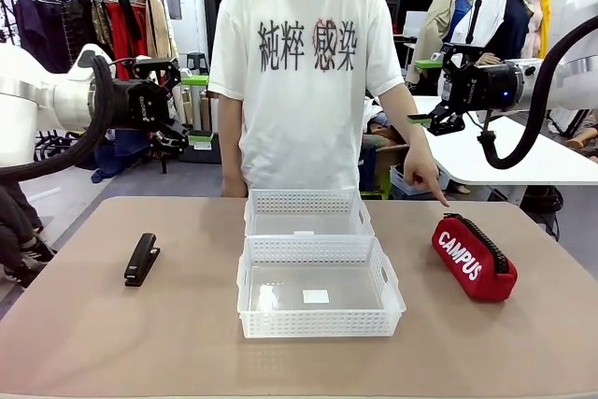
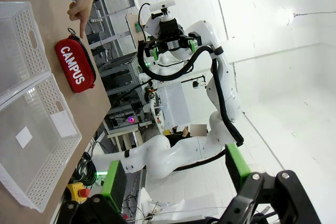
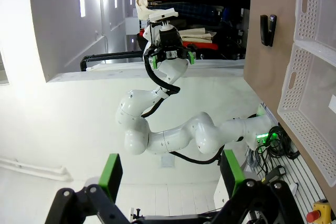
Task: Distribute items into two baskets.
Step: Pick up the Pencil pouch that the person points to.
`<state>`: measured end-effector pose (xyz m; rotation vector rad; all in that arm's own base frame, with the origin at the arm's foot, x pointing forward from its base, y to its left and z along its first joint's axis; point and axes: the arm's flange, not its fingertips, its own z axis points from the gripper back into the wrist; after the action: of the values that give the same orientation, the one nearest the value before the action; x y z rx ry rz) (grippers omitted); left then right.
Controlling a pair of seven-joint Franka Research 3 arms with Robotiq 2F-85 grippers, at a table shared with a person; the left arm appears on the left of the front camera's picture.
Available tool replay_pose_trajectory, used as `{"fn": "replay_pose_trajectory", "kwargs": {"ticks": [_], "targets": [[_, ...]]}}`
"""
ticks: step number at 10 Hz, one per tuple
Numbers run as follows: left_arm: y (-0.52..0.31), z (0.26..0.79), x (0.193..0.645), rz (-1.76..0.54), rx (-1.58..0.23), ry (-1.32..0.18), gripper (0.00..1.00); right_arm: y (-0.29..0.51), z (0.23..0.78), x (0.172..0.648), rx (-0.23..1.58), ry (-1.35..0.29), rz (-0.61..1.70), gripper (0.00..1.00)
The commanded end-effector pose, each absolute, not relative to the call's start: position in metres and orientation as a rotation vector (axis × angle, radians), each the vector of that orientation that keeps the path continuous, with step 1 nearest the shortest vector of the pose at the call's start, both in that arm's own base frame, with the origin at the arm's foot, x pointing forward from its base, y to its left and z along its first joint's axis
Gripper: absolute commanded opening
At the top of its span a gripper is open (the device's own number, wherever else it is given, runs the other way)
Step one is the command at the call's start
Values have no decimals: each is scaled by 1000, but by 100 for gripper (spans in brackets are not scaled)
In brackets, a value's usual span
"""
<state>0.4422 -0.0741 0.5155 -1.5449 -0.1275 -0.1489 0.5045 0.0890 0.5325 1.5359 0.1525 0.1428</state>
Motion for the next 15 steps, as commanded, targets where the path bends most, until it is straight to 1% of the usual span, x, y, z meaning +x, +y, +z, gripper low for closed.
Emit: {"fn": "replay_pose_trajectory", "kwargs": {"ticks": [1,10,11,12,13,15], "targets": [[-73,518,441,-154,-1541,-131,100,89,534,504,1538,156,137,100],[-73,518,441,-154,-1541,-131,100,89,533,505,1536,152,143,100],[-73,518,441,-154,-1541,-131,100,102,532,502,1436,145,130,100],[-73,518,441,-154,-1541,-131,100,105,540,501,1306,177,141,100],[-73,518,441,-154,-1541,-131,100,104,549,504,1202,169,155,100],[-73,518,441,-154,-1541,-131,100,107,563,500,1028,158,173,100]]}}
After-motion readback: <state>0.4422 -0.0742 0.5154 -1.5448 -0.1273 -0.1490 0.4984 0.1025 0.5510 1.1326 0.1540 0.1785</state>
